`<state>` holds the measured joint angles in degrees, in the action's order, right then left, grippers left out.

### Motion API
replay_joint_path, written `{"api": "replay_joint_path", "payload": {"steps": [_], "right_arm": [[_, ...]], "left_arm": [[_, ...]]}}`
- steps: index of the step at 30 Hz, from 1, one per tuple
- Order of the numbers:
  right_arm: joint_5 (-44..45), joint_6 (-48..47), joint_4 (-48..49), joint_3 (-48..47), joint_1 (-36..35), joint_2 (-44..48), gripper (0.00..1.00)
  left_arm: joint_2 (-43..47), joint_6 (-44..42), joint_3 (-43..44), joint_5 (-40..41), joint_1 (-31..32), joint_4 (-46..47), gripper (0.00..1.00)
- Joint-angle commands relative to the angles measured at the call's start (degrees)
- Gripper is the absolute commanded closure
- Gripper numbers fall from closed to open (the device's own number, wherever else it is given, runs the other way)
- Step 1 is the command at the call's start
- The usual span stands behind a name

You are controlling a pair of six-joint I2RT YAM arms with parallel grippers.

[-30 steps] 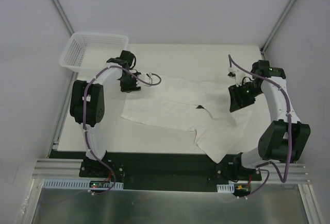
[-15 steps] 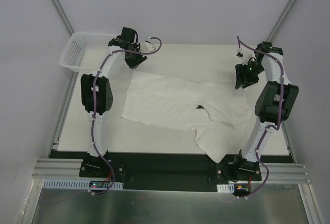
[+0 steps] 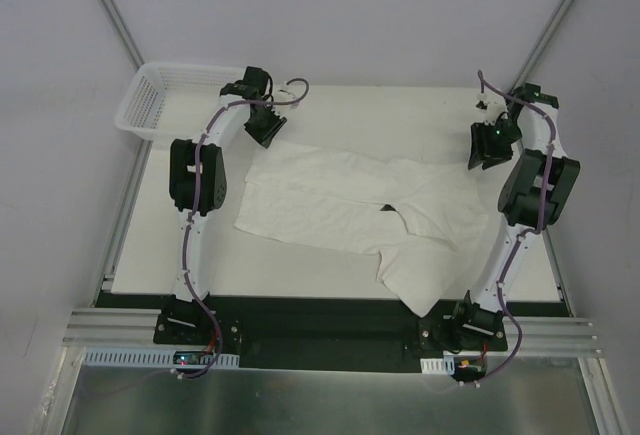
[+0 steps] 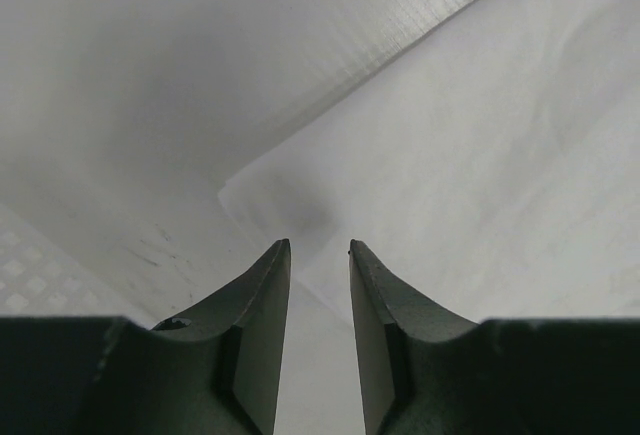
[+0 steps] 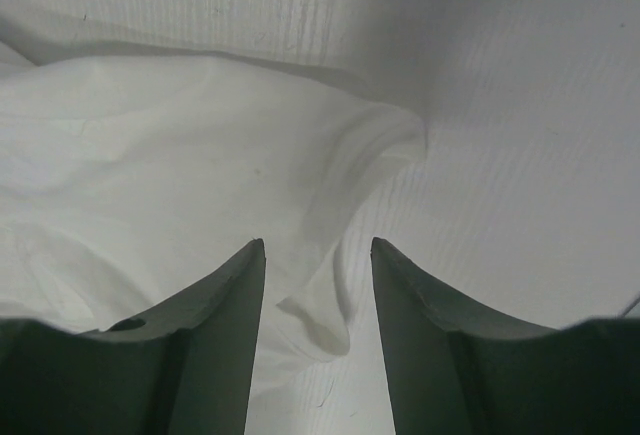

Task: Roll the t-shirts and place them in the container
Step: Fold the T-shirt at the center of the board.

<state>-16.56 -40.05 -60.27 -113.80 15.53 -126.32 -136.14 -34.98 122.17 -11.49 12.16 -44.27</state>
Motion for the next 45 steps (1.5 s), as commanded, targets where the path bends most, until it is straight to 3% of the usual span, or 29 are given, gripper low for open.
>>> {"api": "replay_joint_path", "payload": {"steps": [1, 10, 15, 19, 25, 29, 38, 40, 45], "right_arm": [[-3.5, 1.7, -1.8, -4.8, 0.1, -4.0, 0.50], [-4.5, 3.9, -1.7, -11.2, 0.5, -12.7, 0.47], [-0.6, 6.1, -0.1, -13.7, 0.7, -14.5, 0.44], [3.0, 10.2, 0.5, -19.3, 1.1, -17.4, 0.37], [6.6, 12.0, 2.1, -23.3, 1.0, -20.4, 0.39], [7.0, 11.9, 3.8, -24.8, 1.0, -20.9, 0.40], [6.3, 11.8, 5.0, -25.0, 0.6, -20.5, 0.57], [6.7, 11.8, 5.2, -25.0, 0.7, -20.6, 0.63], [6.8, 11.7, 6.5, -25.6, 0.7, -21.3, 0.64]], "left_arm": [[-1.2, 4.0, 2.6, -0.1, -0.1, -1.7, 0.70], [-4.7, 8.8, 5.4, -0.2, -0.8, -4.7, 0.69], [-7.8, 12.7, 7.2, 2.5, -1.9, -6.2, 0.69], [-9.4, 14.6, 7.6, 5.4, -2.3, -6.3, 0.73], [-10.4, 16.3, 9.8, 9.4, -2.8, -5.5, 0.76], [-9.3, 17.1, 11.9, 7.7, -3.2, -4.8, 0.76], [-6.7, 17.2, 14.1, 3.1, -3.2, -3.1, 0.74], [-7.8, 17.2, 14.1, 3.8, -3.2, -3.3, 0.78], [-9.9, 17.2, 14.1, 4.3, -3.2, -3.3, 0.98]]}}
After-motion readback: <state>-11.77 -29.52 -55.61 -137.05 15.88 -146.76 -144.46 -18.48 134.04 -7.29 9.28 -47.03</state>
